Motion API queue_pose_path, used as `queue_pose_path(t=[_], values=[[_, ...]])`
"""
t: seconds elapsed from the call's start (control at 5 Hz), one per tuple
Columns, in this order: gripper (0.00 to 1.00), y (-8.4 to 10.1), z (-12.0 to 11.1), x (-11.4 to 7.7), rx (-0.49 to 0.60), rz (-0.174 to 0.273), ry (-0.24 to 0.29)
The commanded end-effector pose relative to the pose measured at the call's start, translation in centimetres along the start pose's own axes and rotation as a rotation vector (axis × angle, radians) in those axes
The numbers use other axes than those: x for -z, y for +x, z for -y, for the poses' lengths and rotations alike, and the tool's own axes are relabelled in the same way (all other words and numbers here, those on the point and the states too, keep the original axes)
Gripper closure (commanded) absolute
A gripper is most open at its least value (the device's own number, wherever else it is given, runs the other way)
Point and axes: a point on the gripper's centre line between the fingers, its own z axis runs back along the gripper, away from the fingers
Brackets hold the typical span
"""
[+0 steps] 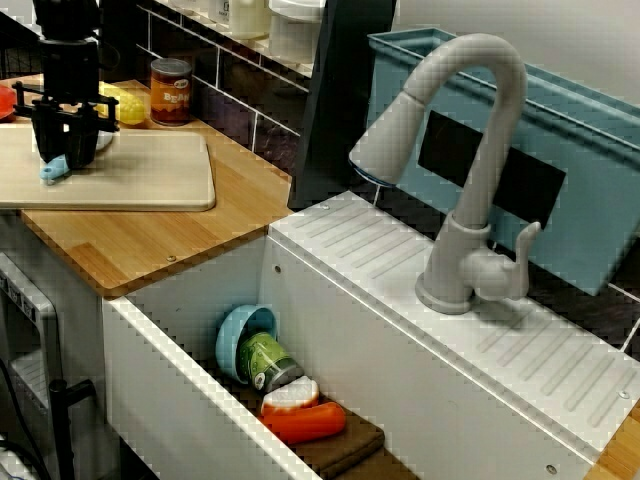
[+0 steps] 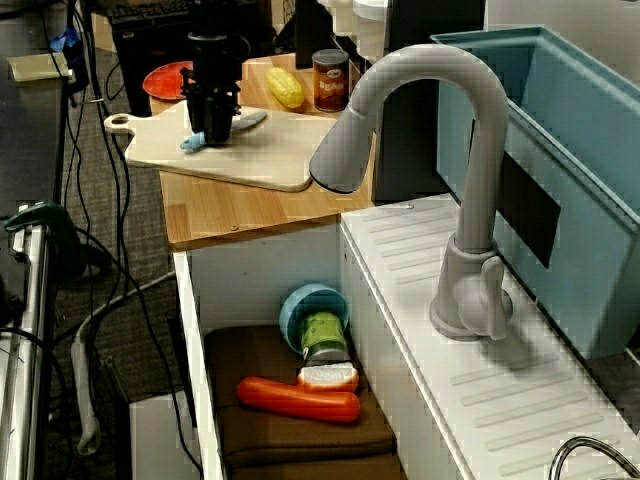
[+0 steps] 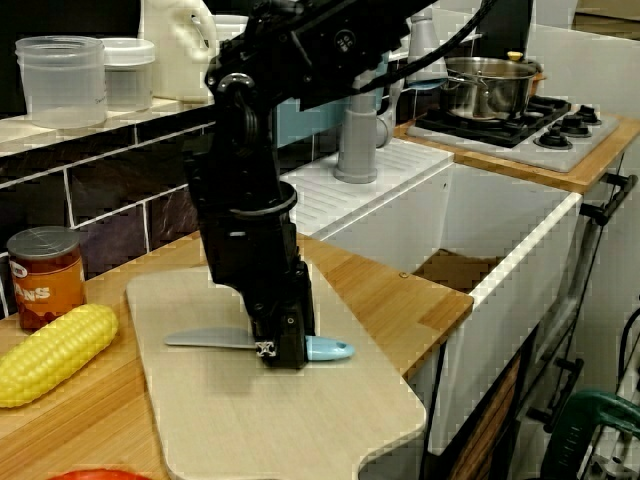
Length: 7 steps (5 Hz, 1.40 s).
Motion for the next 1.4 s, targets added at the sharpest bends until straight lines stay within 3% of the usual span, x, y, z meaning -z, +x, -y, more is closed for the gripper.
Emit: queue_pose_path(t=[0.0,0.4,1.0,1.2], values=[[1.00,-2.9,4.3,-1.5,0.107,0.096,0.051],[1.00,-3.5,6.5,-1.7,0.152,0.062,0.020],[1.00,-5.0,10.1,-0.3,0.259,0.062,0.032],[1.00,-6.2,11.9,0.0,0.314,0.082,0.045]])
